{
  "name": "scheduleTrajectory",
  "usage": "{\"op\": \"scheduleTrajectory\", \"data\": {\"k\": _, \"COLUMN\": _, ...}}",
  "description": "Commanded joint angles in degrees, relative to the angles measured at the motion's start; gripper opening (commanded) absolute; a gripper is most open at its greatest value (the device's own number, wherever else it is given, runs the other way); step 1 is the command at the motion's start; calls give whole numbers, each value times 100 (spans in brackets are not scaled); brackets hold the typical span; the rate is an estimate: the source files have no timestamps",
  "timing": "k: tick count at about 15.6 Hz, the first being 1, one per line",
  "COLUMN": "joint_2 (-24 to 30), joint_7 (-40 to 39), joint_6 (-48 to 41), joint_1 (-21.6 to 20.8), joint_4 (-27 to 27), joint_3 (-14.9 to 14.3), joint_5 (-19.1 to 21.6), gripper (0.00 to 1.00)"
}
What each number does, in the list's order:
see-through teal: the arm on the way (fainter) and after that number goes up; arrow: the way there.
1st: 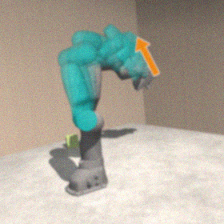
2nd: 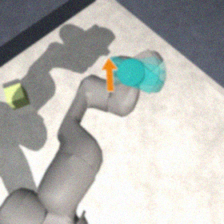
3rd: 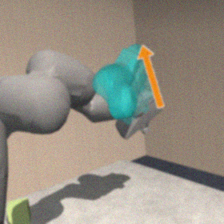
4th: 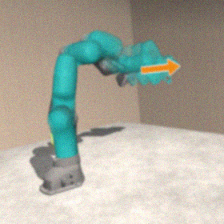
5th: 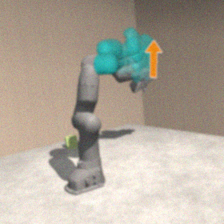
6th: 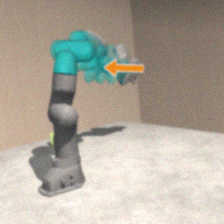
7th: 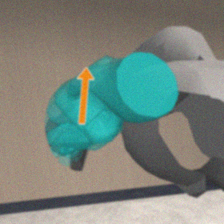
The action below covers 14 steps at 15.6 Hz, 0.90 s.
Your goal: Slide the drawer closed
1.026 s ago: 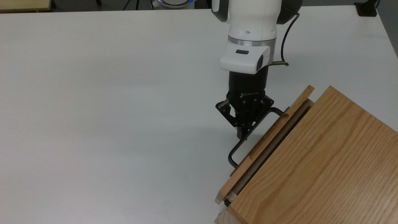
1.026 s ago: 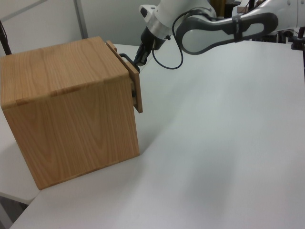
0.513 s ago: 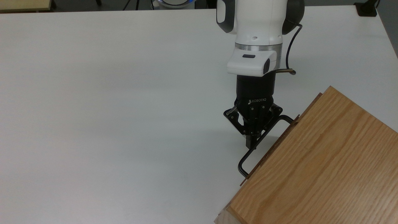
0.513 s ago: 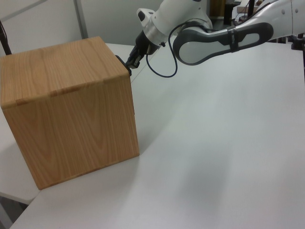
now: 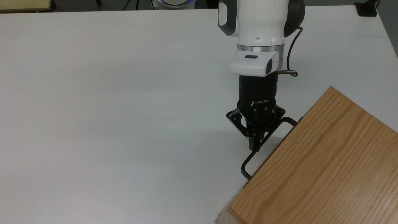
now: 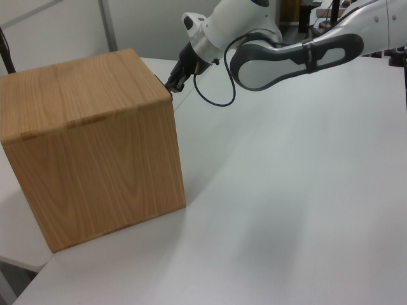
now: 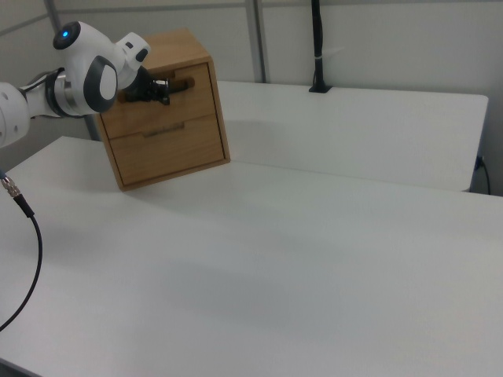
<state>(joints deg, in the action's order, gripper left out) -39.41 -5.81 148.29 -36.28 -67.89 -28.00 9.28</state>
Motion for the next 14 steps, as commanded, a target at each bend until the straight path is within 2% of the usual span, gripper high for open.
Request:
{"op": "scheduleTrajectory", "data": {"k": 1, "joint_2": 581, "joint_7": -165, "joint_6": 182, "joint_1": -98, "joint_4": -670, "joint_3": 75, "joint_5": -32, "gripper": 0}}
{"op": "scheduleTrajectory", "data": {"k": 3, "joint_2": 1117, "joint_7": -438, "joint_6": 165, "joint_1": 50, "joint_4": -1285, "joint_3": 451, "joint_5": -67, "gripper": 0}}
{"op": "scheduleTrajectory", "data": {"k": 5, "joint_2": 1644, "joint_7": -596, "joint_6": -97, "joint_1": 445, "joint_4": -1752, "joint_3": 785, "joint_5": -75, "gripper": 0}}
{"op": "scheduleTrajectory", "data": {"k": 10, "joint_2": 2743, "joint_7": -843, "joint_6": -2379, "joint_1": 1631, "joint_4": -1999, "joint_3": 1349, "joint_5": -23, "gripper": 5}}
{"op": "scheduleTrajectory", "data": {"k": 12, "joint_2": 3183, "joint_7": -799, "joint_6": -3591, "joint_1": 1966, "joint_4": -2009, "joint_3": 1393, "joint_5": 4, "gripper": 14}}
{"op": "scheduleTrajectory", "data": {"k": 13, "joint_2": 3385, "joint_7": -799, "joint_6": -4206, "joint_1": 2159, "joint_4": -2009, "joint_3": 1420, "joint_5": 4, "gripper": 26}}
{"op": "scheduleTrajectory", "data": {"k": 14, "joint_2": 3544, "joint_7": -808, "joint_6": -4743, "joint_1": 2326, "joint_4": -2017, "joint_3": 1420, "joint_5": 4, "gripper": 31}}
